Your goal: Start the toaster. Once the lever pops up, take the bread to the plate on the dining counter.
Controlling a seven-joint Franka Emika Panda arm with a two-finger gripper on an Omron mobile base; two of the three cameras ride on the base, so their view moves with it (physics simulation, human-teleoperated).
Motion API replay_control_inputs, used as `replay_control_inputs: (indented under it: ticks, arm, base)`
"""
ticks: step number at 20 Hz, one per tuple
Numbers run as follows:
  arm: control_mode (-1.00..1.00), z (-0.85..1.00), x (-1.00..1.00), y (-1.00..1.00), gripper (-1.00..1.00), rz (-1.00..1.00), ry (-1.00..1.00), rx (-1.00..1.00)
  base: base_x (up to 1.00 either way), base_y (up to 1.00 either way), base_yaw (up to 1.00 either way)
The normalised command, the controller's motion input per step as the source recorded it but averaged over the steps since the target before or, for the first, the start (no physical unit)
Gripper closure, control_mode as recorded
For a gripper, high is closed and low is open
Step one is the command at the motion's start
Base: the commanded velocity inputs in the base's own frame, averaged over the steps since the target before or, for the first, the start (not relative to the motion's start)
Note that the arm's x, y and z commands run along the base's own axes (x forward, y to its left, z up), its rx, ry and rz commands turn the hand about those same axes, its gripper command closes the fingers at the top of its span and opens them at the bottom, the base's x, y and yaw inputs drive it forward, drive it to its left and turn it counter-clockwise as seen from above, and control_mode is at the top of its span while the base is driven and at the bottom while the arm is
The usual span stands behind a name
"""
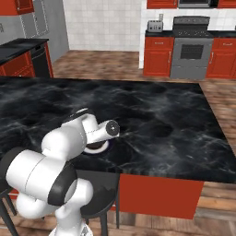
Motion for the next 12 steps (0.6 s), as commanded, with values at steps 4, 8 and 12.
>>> replay_control_inputs:
  ticks: [4, 8, 12]
  arm:
    - [-1.0, -0.12, 0.0, 0.05, 1.0, 0.0, 0.0, 0.0]
    - [-1.0, -0.07, 0.0, 0.01, 1.0, 0.0, 0.0, 0.0]
    - [-1.0, -0.2, -0.05, 0.14, 1.0, 0.0, -0.06, 0.0]
  base:
    - [0.0, 0.0, 0.0]
    - [0.0, 0.0, 0.0]
    - [0.0, 0.0, 0.0]
